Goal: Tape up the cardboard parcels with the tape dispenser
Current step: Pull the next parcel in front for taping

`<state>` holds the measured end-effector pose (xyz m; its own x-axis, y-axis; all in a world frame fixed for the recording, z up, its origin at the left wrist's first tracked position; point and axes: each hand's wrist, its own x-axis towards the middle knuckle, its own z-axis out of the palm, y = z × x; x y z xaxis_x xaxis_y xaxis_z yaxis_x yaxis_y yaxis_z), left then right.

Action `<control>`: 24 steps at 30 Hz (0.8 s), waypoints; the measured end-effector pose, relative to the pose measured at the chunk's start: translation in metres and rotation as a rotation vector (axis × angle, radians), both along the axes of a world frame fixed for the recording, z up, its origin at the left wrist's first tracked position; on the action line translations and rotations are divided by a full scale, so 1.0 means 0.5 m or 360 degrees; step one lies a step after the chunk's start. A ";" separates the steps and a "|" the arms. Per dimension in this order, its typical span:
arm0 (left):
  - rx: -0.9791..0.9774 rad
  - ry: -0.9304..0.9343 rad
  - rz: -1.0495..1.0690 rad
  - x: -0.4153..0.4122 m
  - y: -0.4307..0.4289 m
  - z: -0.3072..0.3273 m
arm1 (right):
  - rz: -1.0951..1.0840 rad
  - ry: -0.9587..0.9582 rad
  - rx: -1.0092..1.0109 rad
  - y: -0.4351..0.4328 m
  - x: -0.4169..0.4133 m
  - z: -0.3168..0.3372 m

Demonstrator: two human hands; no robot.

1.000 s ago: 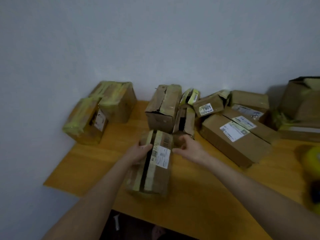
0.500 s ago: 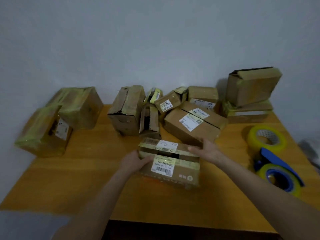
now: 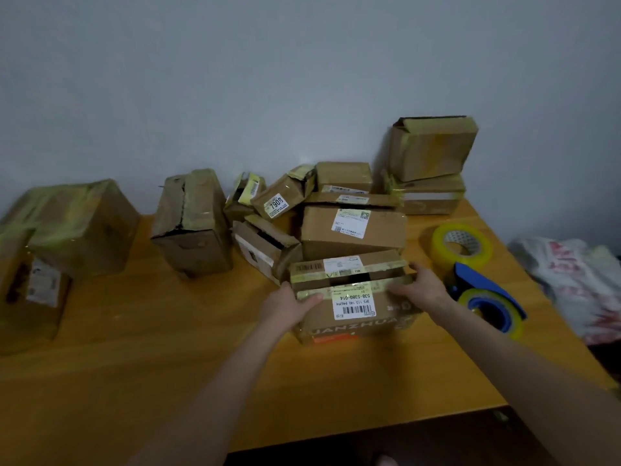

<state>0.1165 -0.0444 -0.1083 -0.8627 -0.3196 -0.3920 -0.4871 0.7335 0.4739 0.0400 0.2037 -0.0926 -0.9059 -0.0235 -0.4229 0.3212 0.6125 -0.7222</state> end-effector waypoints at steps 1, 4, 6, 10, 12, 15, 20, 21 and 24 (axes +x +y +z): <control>0.0013 0.0014 -0.0013 0.006 0.000 -0.004 | 0.0014 0.0004 0.0072 0.007 -0.001 -0.002; -0.0026 0.0069 -0.0048 0.026 0.009 -0.013 | 0.0118 0.0024 0.0290 0.027 -0.005 -0.008; 0.0015 0.0094 -0.0003 0.037 0.021 -0.023 | 0.0181 0.0026 0.0385 0.041 -0.008 -0.012; -0.0062 0.0151 0.0172 0.049 0.046 -0.016 | 0.0293 0.0018 0.0283 0.069 -0.014 -0.015; -0.0337 0.0276 0.0142 0.050 0.065 -0.003 | 0.0271 0.0114 0.0185 0.098 -0.016 -0.008; -0.0519 0.0319 -0.0242 0.039 0.112 0.010 | 0.0251 0.0174 0.0075 0.156 -0.023 0.008; -0.0515 0.0142 -0.0295 0.033 0.186 0.007 | 0.0728 -0.0285 -0.0098 0.178 -0.008 0.015; -0.0550 0.0136 -0.0283 0.038 0.197 0.003 | 0.0729 -0.0226 -0.0045 0.173 -0.007 0.008; -0.0677 0.0063 -0.0280 0.044 0.203 -0.005 | 0.0625 -0.0101 0.0066 0.153 -0.010 -0.005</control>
<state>0.1382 0.0570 -0.1108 -0.9299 -0.2922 -0.2236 -0.3252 0.9369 0.1283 0.0350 0.2800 -0.0949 -0.8035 -0.3445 -0.4855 0.1002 0.7257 -0.6806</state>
